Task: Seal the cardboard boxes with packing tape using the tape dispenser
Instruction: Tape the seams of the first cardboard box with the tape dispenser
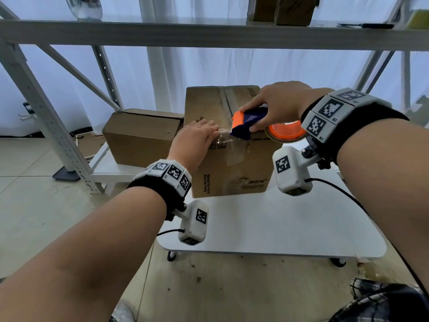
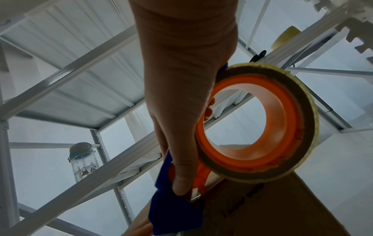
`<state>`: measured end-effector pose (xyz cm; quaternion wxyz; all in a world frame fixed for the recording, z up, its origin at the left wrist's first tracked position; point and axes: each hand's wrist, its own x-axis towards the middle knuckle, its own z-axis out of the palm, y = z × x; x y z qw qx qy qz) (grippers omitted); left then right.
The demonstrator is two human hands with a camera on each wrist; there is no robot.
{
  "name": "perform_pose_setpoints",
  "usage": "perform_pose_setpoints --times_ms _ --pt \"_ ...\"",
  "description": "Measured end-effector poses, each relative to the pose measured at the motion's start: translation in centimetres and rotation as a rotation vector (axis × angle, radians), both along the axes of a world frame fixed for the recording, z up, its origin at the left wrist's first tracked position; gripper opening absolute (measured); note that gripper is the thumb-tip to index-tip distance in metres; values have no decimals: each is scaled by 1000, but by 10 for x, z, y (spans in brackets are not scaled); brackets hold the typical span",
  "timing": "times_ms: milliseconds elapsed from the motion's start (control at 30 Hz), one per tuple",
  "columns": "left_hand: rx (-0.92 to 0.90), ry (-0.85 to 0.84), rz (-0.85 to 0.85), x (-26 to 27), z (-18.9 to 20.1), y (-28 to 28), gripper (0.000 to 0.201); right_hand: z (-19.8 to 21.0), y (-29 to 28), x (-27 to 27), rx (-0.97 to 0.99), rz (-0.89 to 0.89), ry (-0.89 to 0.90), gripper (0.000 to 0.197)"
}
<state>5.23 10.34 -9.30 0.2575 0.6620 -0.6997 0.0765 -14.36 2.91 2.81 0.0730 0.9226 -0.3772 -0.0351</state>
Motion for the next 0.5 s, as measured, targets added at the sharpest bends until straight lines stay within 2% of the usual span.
perform_pose_setpoints --times_ms 300,500 --pt "91 48 37 28 13 -8 35 -1 14 17 -89 26 49 57" --pt "13 123 15 39 2 -7 34 2 16 23 -88 58 49 54"
